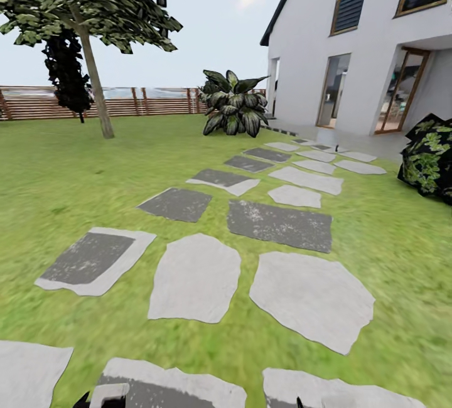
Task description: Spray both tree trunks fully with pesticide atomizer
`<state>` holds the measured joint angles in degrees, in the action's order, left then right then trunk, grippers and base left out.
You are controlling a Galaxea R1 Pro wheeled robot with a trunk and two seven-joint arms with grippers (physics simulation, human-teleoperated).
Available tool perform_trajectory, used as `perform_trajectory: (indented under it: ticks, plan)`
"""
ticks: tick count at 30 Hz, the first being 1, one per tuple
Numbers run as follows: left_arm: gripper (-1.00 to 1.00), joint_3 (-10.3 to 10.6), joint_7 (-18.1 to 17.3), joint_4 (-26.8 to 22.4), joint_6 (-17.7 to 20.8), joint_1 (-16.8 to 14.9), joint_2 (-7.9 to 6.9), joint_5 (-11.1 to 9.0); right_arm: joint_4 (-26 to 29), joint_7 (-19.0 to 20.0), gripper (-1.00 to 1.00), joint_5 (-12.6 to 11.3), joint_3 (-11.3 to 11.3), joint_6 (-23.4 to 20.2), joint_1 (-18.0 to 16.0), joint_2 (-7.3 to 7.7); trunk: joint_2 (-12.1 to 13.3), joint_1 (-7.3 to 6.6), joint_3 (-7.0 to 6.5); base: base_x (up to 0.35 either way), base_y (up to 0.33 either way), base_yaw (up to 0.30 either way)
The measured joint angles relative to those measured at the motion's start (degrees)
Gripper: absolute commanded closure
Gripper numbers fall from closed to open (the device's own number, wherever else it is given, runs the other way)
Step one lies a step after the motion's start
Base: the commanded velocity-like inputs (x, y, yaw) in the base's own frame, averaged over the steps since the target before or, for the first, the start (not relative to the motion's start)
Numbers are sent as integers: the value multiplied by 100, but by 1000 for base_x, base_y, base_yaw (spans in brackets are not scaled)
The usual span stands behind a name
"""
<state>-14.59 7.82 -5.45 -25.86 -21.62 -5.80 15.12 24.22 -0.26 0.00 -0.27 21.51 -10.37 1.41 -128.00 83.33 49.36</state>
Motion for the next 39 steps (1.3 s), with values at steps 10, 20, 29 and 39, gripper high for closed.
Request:
perform_trajectory:
  ticks: [10, 20, 29, 39]
  plan:
    - [-100, 0, 0, 0, 0, 0, 1, 0, -3, 25, -100, 7, 13, -6, 0, 0, 0, 0, 0, 339, 0, -3]
    - [-100, 0, 0, 0, 0, 0, 0, 0, -11, 32, -100, 17, 23, -7, 0, 0, 0, 0, 0, 339, 0, 0]
    - [-100, 0, 0, 0, 2, -1, 8, 7, -14, 18, -100, 18, 10, -7, 0, 9, 0, 0, 0, 339, 0, 0]
    - [-100, 0, 0, 0, 0, 0, 9, 10, -56, 9, -100, 14, 2, -4, 0, 9, 0, 0, 0, 339, 0, 0]
